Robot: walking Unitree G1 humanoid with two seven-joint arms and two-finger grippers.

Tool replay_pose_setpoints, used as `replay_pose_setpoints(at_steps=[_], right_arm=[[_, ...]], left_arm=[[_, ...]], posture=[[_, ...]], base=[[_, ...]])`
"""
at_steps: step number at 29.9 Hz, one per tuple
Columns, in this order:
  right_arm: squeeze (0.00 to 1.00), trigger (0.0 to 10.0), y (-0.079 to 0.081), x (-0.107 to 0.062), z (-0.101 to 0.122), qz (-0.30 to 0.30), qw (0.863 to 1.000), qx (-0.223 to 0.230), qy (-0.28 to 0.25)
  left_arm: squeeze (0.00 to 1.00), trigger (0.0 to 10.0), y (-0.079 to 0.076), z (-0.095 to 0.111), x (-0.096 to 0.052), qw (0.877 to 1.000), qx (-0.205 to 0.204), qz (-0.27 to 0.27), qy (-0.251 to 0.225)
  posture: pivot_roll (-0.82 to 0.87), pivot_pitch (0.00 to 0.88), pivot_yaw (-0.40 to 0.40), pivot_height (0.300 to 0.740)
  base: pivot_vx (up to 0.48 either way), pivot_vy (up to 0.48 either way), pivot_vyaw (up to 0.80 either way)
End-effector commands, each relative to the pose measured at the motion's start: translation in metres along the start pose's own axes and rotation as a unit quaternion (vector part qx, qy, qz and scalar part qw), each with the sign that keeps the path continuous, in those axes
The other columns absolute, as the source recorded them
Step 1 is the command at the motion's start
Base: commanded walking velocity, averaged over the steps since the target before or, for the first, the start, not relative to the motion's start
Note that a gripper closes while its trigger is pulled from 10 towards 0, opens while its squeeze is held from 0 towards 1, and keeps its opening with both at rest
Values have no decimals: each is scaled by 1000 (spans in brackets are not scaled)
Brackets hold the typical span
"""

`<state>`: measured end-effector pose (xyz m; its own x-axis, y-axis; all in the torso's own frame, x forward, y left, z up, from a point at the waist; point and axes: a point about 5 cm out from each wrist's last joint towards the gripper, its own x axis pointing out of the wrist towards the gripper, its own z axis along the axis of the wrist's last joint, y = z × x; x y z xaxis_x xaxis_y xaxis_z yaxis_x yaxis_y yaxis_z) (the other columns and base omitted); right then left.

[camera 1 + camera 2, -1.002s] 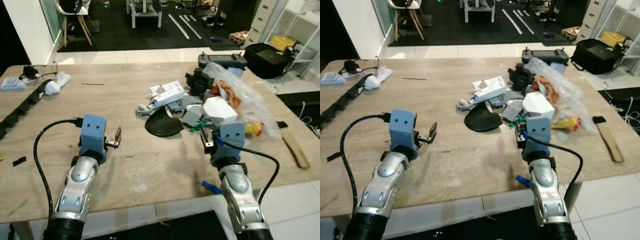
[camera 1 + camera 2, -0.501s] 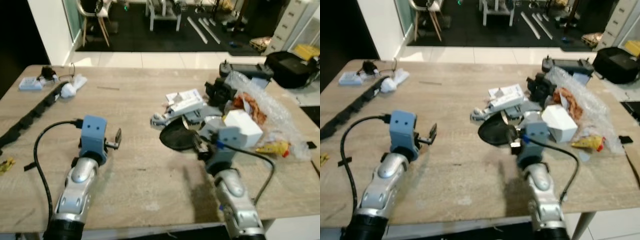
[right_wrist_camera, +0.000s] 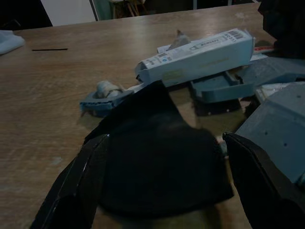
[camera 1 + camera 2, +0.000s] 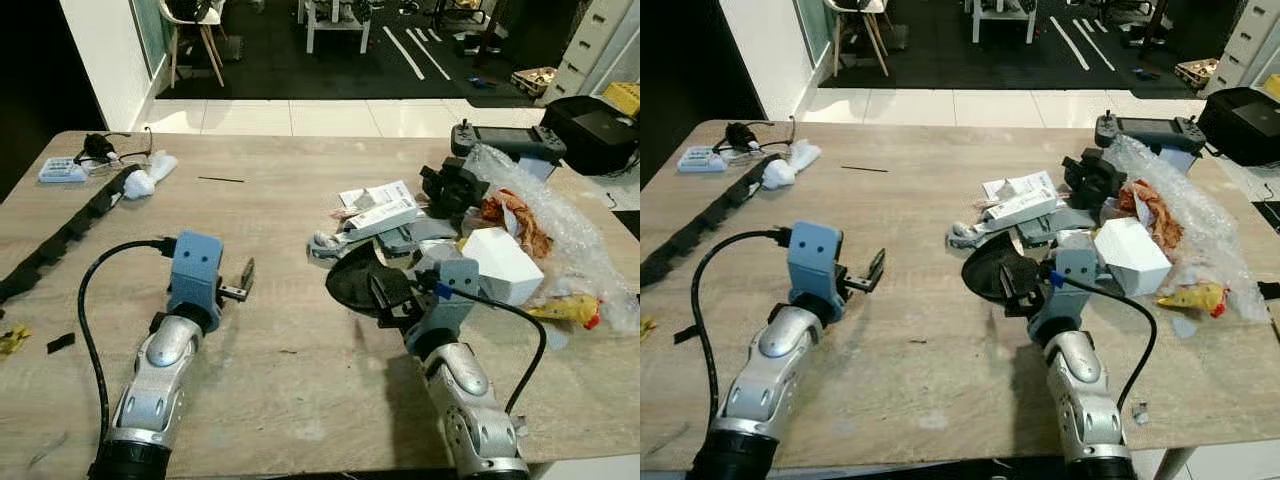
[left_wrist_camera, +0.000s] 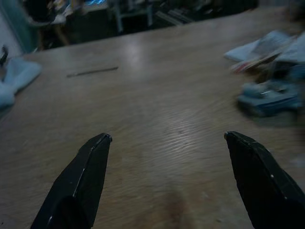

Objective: Picking trash to rubbish bin

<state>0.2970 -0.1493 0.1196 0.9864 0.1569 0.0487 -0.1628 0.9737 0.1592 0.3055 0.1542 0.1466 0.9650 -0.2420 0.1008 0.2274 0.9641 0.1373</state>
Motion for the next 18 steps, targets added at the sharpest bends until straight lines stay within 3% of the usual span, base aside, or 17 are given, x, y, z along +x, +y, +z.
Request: replay_pose_setpoints(at_steps=[1,2,3,10,12,18], right_arm=[[129,10000,-4,-1,-8,-11,999,27,20],[129,10000,-5,0,-9,-14,999,36,23],[0,10000,-7,0,-11,-17,998,44,29],[0,10000,-16,4,-18,-30,997,59,44],[0,10000,-22,8,-20,-39,996,64,47],[0,10000,-28,16,-21,-43,995,71,57]], left_arm=[[0,10000,-8,6,-3,999,6,-45,-20],[0,10000,-12,7,-4,997,7,-66,-25],[0,10000,-16,9,-6,996,9,-87,-32],[0,10000,-38,17,-12,982,3,-181,-53],[0,10000,-49,19,-14,972,-1,-227,-54],[0,10000,-57,20,-16,965,4,-258,-53]], posture=[[-63,89,-5,740],[-63,89,-5,740],[-63,89,-5,740],[-59,103,3,740],[-57,111,8,740],[-55,126,11,740]], base=[[0,0,0],[0,0,0],[0,0,0],[0,0,0],[0,0,0],[0,0,0]])
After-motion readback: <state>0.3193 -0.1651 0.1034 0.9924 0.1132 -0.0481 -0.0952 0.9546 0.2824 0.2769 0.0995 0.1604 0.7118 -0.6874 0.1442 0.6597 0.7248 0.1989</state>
